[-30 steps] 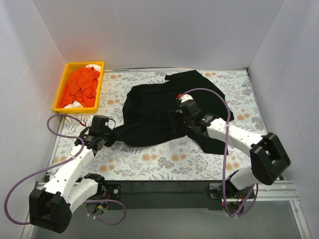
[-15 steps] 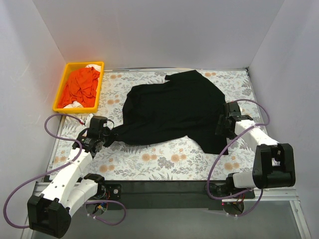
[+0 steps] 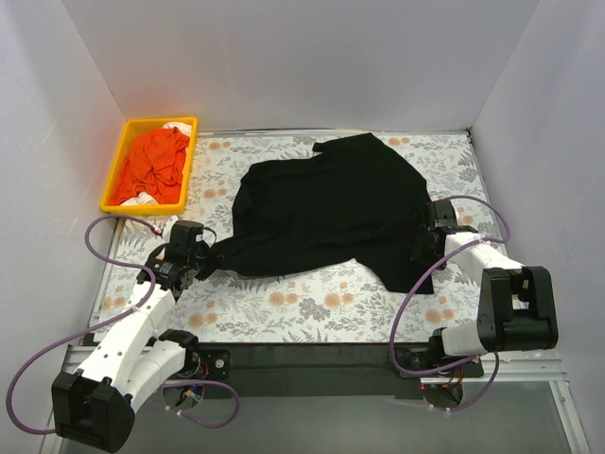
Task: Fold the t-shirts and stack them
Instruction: Flatten the tshirt out, then fold the tshirt
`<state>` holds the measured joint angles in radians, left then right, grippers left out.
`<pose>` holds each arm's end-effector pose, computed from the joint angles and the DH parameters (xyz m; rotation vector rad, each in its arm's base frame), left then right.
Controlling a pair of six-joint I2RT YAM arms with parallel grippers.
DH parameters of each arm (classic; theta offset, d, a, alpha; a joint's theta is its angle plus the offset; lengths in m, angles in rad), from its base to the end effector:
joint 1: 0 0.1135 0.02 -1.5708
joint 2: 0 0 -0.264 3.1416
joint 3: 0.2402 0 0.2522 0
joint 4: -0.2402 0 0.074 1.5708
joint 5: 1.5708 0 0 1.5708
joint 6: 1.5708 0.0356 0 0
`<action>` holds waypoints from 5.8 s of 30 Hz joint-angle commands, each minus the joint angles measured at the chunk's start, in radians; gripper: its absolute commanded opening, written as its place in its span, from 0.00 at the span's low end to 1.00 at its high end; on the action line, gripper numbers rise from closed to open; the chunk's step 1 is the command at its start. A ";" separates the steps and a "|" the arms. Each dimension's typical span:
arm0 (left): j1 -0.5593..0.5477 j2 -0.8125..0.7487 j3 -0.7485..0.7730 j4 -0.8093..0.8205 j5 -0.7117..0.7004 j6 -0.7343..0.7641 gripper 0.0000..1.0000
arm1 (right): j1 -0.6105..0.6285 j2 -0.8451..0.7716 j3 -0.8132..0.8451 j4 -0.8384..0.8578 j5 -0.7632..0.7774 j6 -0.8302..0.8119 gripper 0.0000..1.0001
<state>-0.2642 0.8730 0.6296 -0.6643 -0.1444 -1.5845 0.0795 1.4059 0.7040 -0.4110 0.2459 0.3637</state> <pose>0.1653 -0.0394 0.2289 -1.6251 1.9890 -0.5937 0.2503 0.0112 0.1642 0.4487 2.5998 -0.1828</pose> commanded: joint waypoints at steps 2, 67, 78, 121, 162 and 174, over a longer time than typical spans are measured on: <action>-0.003 -0.019 0.004 -0.011 -0.006 0.021 0.00 | -0.001 0.024 -0.092 0.003 -0.019 0.011 0.38; 0.066 0.567 0.730 0.489 -0.245 0.436 0.00 | 0.175 -0.147 0.614 0.302 0.386 -0.740 0.01; 0.151 1.021 0.768 0.509 -0.097 0.343 0.00 | 0.063 0.252 0.604 0.367 0.222 -0.626 0.01; 0.249 1.195 0.955 0.382 0.060 0.414 0.00 | -0.035 0.271 0.704 -0.402 -0.270 -0.137 0.01; 0.246 1.008 0.843 0.411 0.025 0.389 0.63 | -0.193 0.246 0.496 0.067 -0.410 0.000 0.56; 0.207 1.215 0.967 0.434 0.085 0.413 0.41 | -0.227 0.433 0.514 0.268 -0.496 0.090 0.48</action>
<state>-0.0502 2.0327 1.5654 -0.2333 -0.0853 -1.1828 -0.1410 1.8240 1.1984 -0.2375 -0.2073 0.4202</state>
